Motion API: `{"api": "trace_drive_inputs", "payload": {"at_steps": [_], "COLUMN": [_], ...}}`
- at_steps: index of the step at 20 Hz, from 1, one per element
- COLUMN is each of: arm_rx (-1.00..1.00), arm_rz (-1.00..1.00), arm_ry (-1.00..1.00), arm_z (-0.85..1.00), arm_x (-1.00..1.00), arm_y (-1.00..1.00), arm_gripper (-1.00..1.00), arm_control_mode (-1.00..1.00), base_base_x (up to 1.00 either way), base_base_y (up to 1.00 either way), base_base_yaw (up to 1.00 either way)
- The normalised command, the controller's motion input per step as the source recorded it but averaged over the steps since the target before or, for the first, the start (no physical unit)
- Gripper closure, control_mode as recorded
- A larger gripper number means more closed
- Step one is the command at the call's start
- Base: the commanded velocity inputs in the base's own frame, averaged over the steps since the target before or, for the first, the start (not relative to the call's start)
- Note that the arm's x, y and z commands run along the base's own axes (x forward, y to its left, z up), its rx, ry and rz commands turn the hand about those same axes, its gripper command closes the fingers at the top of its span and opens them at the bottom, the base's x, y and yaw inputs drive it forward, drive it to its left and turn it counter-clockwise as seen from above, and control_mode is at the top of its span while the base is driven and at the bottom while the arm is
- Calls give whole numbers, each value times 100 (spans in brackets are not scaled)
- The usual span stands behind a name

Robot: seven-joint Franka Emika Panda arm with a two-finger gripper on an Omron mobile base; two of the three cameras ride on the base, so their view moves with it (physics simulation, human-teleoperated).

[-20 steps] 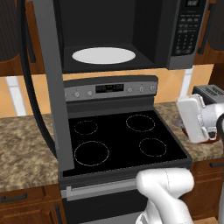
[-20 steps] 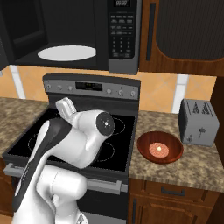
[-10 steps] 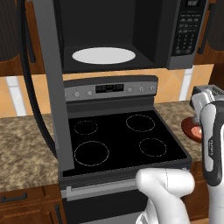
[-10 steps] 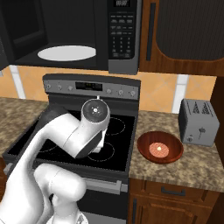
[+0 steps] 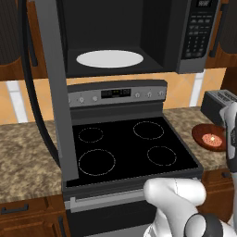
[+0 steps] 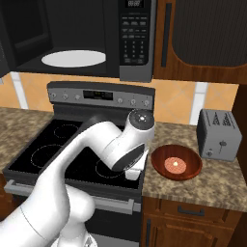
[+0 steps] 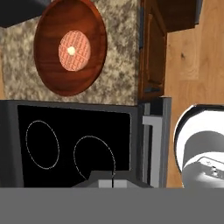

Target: Open the microwave, place the bowl with waffle inside the microwave, then close the microwave door and turn it on.

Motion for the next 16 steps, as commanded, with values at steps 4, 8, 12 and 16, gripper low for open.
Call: {"api": "trace_drive_inputs", "payload": {"at_steps": [4,8,12,16], "arm_rx": [-2,0,0,2], "arm_rz": [0,0,0,1], "arm_ry": [20,13,10,12], "arm_z": [-45,-50,-46,-36], "arm_x": [0,0,1,18], "arm_y": [-63,-61,-76,-75], "arm_gripper": [-100,-100,-100,-100], "arm_control_mode": [-100,-100,-100,-100], "base_base_x": [0,0,0,0], "base_base_y": [0,0,0,0], "base_base_yaw": [0,0,0,0]}}
